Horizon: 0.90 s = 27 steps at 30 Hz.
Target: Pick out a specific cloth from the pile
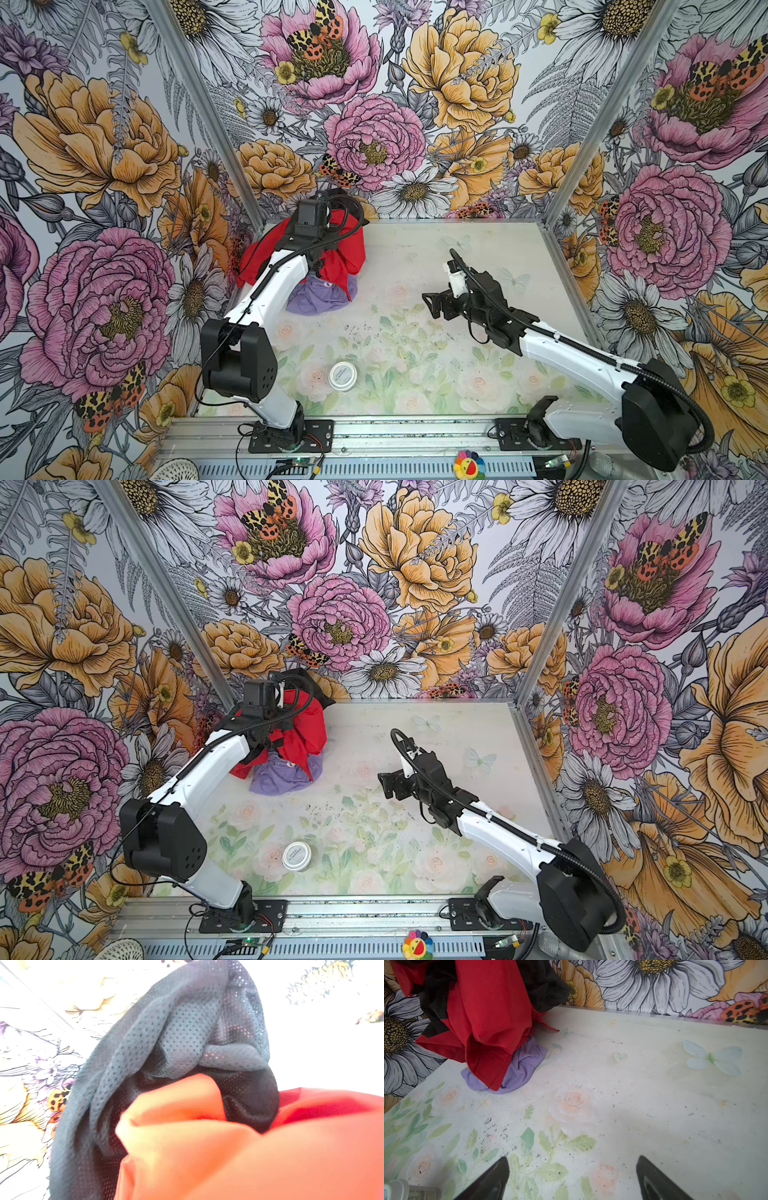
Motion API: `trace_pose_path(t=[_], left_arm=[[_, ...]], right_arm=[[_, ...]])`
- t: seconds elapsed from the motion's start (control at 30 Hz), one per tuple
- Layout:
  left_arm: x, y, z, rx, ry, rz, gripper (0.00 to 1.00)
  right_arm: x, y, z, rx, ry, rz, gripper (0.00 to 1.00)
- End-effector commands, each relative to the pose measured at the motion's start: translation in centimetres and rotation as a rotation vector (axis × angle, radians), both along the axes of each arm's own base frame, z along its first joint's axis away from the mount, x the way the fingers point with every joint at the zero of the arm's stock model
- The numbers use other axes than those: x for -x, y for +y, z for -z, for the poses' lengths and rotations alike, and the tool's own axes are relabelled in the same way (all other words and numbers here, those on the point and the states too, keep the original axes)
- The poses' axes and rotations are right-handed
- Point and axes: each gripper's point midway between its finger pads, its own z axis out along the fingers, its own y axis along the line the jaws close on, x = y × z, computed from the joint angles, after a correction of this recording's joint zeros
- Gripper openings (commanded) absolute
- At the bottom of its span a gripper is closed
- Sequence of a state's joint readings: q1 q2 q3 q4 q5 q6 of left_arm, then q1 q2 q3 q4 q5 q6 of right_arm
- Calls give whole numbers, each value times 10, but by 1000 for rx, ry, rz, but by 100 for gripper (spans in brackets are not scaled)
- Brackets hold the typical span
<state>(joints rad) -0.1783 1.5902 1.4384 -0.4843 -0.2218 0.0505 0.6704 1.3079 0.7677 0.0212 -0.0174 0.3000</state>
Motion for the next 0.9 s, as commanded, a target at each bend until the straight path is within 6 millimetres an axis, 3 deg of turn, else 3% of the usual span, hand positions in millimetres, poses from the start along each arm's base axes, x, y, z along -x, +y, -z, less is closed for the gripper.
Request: trace_pose_path(t=[0.0,0.2,0.47,0.6,0.87], left_arm=[[2,4,-45,73,-156,5,0],[7,16,-45,109,-196,4,0],[16,31,-57,116,-284,-29,0],[21,36,-64,116,-326,-41,0],[27,43,-70,111,-364,-65,0]], right_arm=[[-12,35,-17,-45,-62,-11,94],[-22,107,1,-41,-40,-75,87],[-51,178,38,-150,119,-55,78],[-63,200,53,-183,160,-39,73],[-83,222,82,-97,170,-27,62]])
